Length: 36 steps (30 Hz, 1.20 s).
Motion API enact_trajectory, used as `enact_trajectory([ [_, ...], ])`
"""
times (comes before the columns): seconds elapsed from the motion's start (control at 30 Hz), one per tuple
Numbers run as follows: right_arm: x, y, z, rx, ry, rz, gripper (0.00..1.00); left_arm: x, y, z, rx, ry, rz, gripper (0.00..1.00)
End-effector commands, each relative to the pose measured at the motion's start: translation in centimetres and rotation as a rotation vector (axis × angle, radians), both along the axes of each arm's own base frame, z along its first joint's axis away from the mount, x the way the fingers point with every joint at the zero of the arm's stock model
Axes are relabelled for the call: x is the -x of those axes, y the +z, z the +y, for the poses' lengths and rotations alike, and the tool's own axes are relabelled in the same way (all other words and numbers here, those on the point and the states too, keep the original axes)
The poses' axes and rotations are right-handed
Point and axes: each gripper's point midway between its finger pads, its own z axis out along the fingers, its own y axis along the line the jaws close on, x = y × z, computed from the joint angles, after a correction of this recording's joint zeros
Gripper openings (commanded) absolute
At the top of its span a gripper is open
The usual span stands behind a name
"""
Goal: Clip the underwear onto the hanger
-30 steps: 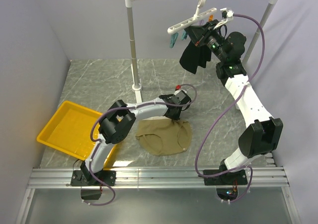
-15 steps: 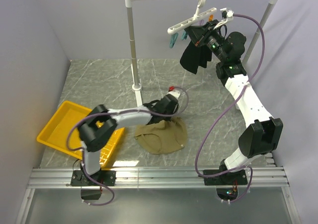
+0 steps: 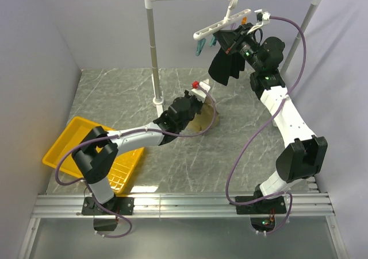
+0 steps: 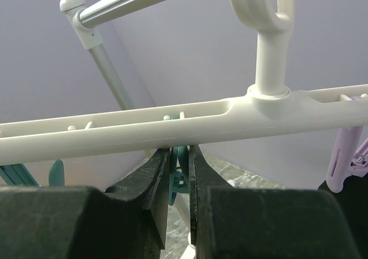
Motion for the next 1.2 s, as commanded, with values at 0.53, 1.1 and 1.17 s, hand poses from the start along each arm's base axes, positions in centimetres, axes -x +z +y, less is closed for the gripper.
enact_trajectory([
  [0.53,1.5,1.6,0.4,-0.018,0.047,-0.038,0.00,-2.6,15.0,3.3,0.044,0.161,-0.646,0.00],
  [1.1,1.8,1.5,0.7,-0.020,0.068,-0.032,0.00,-2.4,16.2,1.7,-0.053,0.153,-0.843,0.00],
  [1.17,1.7,1.3,0.8,-0.018,0.070,-0.026,0.00,-2.4,16.4,1.7,-0.053,0.159,-0.860,0.00],
])
